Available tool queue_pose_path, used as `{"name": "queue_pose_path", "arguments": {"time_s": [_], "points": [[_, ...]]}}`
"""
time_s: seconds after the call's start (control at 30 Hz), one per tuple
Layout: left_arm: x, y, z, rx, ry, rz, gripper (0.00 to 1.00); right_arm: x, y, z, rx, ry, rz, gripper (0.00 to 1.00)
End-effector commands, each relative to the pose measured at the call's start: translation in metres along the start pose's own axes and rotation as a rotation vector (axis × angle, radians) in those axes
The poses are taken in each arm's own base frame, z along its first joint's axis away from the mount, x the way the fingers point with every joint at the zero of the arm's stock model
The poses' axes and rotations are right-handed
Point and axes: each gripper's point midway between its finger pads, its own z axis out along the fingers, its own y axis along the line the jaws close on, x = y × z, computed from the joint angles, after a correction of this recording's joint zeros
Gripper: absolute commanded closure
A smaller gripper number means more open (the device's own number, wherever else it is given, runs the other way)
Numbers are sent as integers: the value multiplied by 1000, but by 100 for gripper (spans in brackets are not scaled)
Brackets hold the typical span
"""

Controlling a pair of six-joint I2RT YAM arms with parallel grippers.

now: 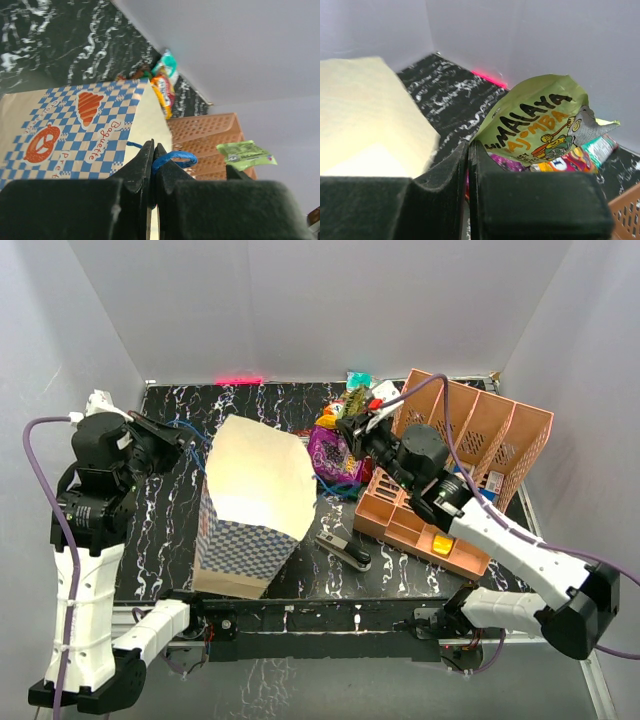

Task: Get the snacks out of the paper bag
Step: Move the paper bag to the center of the board.

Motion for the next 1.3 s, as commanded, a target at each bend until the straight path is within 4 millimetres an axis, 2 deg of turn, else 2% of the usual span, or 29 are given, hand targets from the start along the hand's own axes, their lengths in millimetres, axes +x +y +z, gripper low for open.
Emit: {"name": "queue_pose_path", "arguments": {"time_s": [0.0,0.17,0.3,0.5,0.63,0.73,0.8,0.83,0.9,1.0,1.13,1.27], "points": [[-4,37,-3,-128,-66,66,100,16,-20,13,63,70,-44,93],[-11,68,-17,-216,-148,153,100,59,-33,27,121,220,-53,93],[-12,91,-22,-293,-170,222,100,87,-34,36,128,297,-58,93],[-24,101,-22,-344,-209,355,100,128,-29,47,124,400,-12,93],[-18,104,-12,-358,-166,363,100,149,-33,53,159,458,7,93],[-16,111,-14,-390,-163,340,100,168,-40,55,209,518,0,93],[-18,113,-19,-402,-184,317,89,177,-44,59,235,544,-8,93],[-18,111,-21,-393,-189,308,80,181,-46,61,246,551,-12,93],[-20,104,-26,-363,-197,292,72,188,-49,66,263,574,-27,93],[-21,91,-33,-310,-199,279,59,197,-56,72,303,616,-45,93],[-27,71,-47,-232,-219,276,44,222,-62,75,333,702,-90,93],[-33,49,-62,-124,-247,294,27,228,-61,81,329,707,-92,92]]}}
